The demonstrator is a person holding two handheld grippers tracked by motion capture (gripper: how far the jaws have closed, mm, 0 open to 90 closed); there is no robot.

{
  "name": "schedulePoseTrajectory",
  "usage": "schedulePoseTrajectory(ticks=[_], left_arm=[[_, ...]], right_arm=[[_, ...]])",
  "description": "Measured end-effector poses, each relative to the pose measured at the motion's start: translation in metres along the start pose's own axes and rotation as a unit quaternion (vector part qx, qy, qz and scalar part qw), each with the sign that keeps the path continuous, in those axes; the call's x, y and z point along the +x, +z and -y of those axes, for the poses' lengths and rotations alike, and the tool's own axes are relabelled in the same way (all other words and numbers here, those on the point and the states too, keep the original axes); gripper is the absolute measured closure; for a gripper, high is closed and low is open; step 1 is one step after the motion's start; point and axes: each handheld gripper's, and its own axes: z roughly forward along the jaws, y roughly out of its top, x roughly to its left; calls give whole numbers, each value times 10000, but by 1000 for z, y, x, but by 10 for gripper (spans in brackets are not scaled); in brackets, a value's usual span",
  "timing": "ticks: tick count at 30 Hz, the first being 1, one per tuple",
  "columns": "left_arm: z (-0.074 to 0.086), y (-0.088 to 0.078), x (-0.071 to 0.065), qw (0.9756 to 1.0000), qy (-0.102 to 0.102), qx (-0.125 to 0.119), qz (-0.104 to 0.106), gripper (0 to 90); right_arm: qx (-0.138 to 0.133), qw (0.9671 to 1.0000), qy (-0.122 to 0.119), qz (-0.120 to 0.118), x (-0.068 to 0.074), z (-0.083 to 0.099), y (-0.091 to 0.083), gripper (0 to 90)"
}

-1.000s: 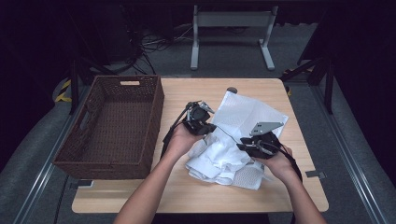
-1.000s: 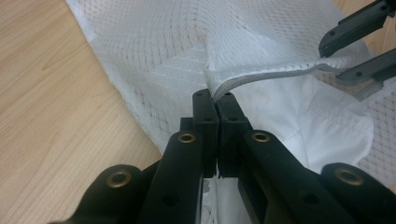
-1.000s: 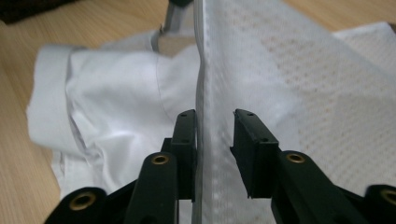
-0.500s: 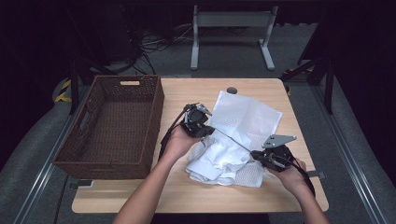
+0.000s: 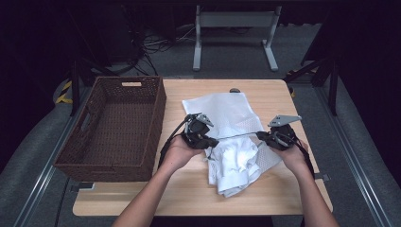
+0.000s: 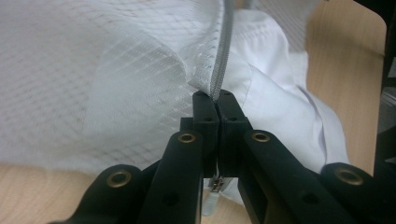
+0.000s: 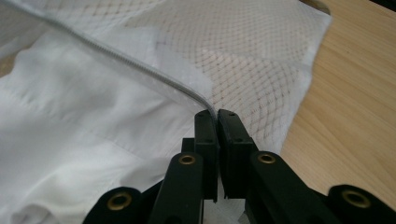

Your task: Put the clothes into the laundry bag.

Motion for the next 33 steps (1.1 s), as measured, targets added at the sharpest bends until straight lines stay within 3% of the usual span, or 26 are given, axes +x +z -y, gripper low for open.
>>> schedulePoseTrajectory(ticks=[7,8,9,10,14,15,16,20,22,25,29,33], left_arm=[[8,7,-4,9999,-28,-23,101,888],[9,4,-2,9999,-60,-92,124,888],[9,4,-2,9999,-60,-92,124,888],[11,3,-2,9998,-63,-113,116,888],[14,2,-3,9999,-66,-122,102,888],[15,1,-3,9998,-71,-142,109,888],[16,1,-3,9998,-67,-139,108,888],[18,-2,-3,9998,-80,-172,103,888],[19,-2,-3,9998,-70,-164,105,888],[19,-1,-4,9998,-61,-143,102,888],[20,0,-5,9998,-70,-120,119,888],[21,1,-5,9998,-58,-127,125,889]], right_arm=[[-109,9999,88,17,-4,-11,17,830],[-57,9997,216,57,5,-11,11,690],[-57,9997,216,57,5,-11,11,690],[-45,9998,205,63,14,-10,-1,601],[-78,9993,331,-139,27,-5,-20,514],[-77,9992,352,-162,32,-3,-24,490],[-40,9984,452,-343,44,3,-30,447],[26,9979,370,-539,62,10,-32,403],[107,9968,293,-739,76,14,-31,378],[110,9955,364,-872,90,15,-25,299],[271,9954,290,-873,106,13,-8,222],[486,9944,306,-885,113,16,8,194]])
